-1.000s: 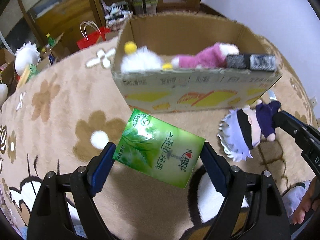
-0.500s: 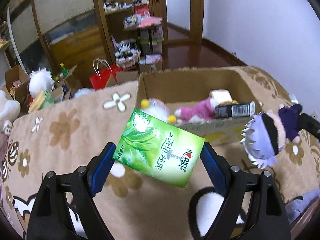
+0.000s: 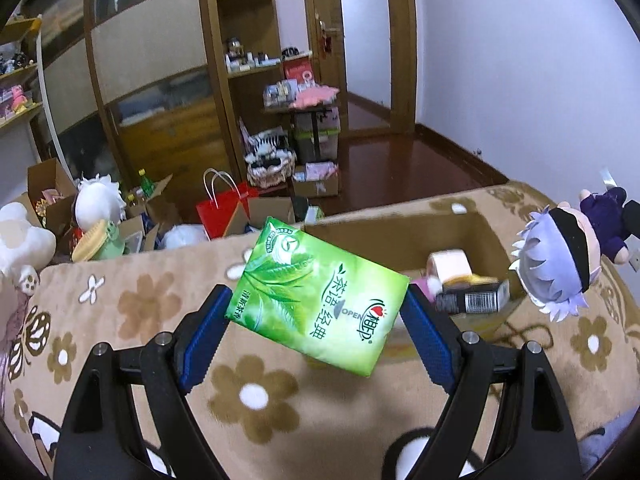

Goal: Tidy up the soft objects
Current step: 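Lift the green packet and the doll over the box with both grippers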

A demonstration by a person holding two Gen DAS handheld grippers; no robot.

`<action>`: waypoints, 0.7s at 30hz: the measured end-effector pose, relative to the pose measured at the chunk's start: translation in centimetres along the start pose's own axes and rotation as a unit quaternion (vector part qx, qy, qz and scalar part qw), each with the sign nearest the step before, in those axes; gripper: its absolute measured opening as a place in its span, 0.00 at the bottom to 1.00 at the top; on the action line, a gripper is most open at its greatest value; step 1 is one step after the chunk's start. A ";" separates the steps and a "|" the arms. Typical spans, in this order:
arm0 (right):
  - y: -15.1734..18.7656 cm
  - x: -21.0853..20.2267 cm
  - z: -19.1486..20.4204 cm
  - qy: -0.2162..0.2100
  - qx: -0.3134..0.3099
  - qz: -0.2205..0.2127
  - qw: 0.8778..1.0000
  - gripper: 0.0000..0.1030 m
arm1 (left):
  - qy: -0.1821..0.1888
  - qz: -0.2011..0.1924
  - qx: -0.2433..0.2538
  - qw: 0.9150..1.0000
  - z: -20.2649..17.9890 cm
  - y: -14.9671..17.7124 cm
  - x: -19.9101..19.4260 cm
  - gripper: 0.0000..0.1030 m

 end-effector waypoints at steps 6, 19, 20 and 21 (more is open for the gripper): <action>-1.9 0.8 0.2 -0.010 0.003 -0.013 1.000 0.13 | -0.008 -0.028 -0.010 1.000 0.4 -2.2 0.1 0.82; -5.5 4.0 1.2 -0.007 -0.021 -0.032 0.999 0.13 | -0.028 -0.055 -0.005 0.998 0.0 -5.3 2.2 0.82; -5.6 4.4 1.2 -0.006 -0.023 -0.029 0.999 0.13 | -0.028 -0.054 -0.005 0.998 -0.1 -5.4 2.5 0.82; -5.6 4.9 1.2 -0.005 -0.025 -0.026 0.999 0.13 | -0.026 -0.050 -0.004 0.998 -0.2 -5.5 2.8 0.82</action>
Point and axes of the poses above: each gripper's, at about its wrist camera, not at the fingertips, and x roughly the way its jaws point, z to its left, y to its underside, the point moved 6 cm from there along x, roughly the way its jaws point, and after that the axes turned 14 degrees about z, right-handed, at the moved point
